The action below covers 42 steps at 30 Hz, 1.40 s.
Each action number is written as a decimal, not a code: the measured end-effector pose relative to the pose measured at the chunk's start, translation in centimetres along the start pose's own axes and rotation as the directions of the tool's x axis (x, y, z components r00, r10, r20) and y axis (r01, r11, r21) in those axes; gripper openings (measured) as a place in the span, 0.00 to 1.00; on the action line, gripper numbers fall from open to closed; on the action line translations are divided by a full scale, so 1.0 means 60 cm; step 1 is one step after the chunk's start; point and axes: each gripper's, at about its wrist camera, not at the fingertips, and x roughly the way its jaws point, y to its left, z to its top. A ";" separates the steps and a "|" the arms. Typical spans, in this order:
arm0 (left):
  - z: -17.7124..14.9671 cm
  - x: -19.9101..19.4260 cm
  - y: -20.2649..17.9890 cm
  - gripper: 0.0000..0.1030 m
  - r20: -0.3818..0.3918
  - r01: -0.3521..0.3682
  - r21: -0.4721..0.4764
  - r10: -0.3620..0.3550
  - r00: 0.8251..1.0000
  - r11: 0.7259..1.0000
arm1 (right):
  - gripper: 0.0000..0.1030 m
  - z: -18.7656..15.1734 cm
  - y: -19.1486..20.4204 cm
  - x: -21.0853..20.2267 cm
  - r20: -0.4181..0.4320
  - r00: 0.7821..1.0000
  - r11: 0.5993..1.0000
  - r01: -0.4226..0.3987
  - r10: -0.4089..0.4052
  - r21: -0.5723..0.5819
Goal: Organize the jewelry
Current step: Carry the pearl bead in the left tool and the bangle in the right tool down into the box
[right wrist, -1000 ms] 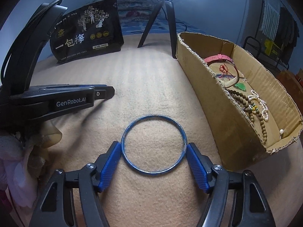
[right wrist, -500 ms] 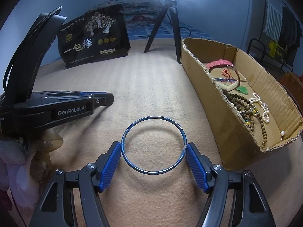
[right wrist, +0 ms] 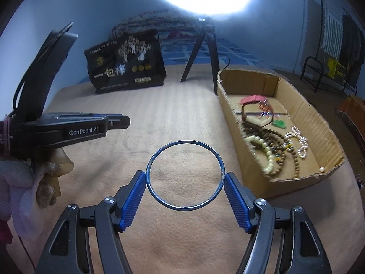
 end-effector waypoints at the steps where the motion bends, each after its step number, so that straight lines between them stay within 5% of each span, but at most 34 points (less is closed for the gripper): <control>1: 0.002 -0.003 -0.006 0.06 0.002 -0.001 0.003 0.001 1.000 1.000 | 0.70 0.003 -0.004 -0.008 0.005 1.000 1.000 -0.004 0.004 0.001; 20: 0.034 -0.060 -0.157 0.06 0.059 0.025 0.029 -0.027 0.998 0.999 | 0.70 0.051 -0.157 -0.104 0.070 0.998 1.000 -0.001 0.000 0.021; 42: 0.080 -0.006 -0.273 0.06 0.087 0.069 0.001 -0.068 0.994 0.998 | 0.70 0.151 -0.292 -0.026 0.015 1.000 0.999 -0.015 0.015 0.028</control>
